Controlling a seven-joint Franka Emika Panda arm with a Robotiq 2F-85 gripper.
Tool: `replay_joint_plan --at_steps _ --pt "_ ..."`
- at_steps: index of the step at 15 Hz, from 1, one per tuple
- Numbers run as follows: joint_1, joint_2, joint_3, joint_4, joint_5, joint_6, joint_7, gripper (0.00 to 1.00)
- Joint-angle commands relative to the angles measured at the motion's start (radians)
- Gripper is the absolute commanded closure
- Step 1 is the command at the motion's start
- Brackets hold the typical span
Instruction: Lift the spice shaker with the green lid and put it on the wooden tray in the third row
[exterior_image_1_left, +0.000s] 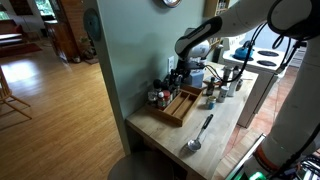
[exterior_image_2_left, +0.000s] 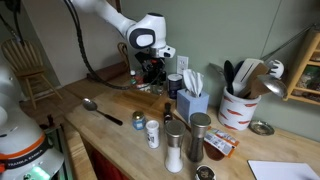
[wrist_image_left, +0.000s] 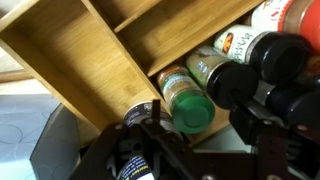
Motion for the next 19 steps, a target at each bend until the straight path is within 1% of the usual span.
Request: replay_joint_plan --at_steps 1,3,7,10,13,14,15,16,19 --pt "-0.015 -0.076 -0.018 -0.035 -0.082 -0.133 -0.032 0.01" --pt "-0.024 -0.14 -0.031 -0.064 -0.145 -0.202 -0.049 0.0" --pt "-0.034 -0.278 -0.044 -0.122 -0.307 -0.351 -0.116 0.0" --pt "-0.037 -0.4 -0.046 -0.181 -0.387 -0.412 -0.195 0.0" --pt "-0.027 -0.524 -0.058 -0.245 -0.407 -0.407 -0.31 0.0" --pt "-0.02 -0.561 -0.068 -0.262 -0.394 -0.402 -0.362 0.0" --pt "-0.018 -0.585 -0.081 -0.267 -0.375 -0.384 -0.384 0.0" --pt "-0.021 -0.494 -0.061 -0.196 -0.385 -0.415 -0.316 0.0" --pt "-0.019 -0.563 -0.076 -0.227 -0.386 -0.416 -0.358 0.0"
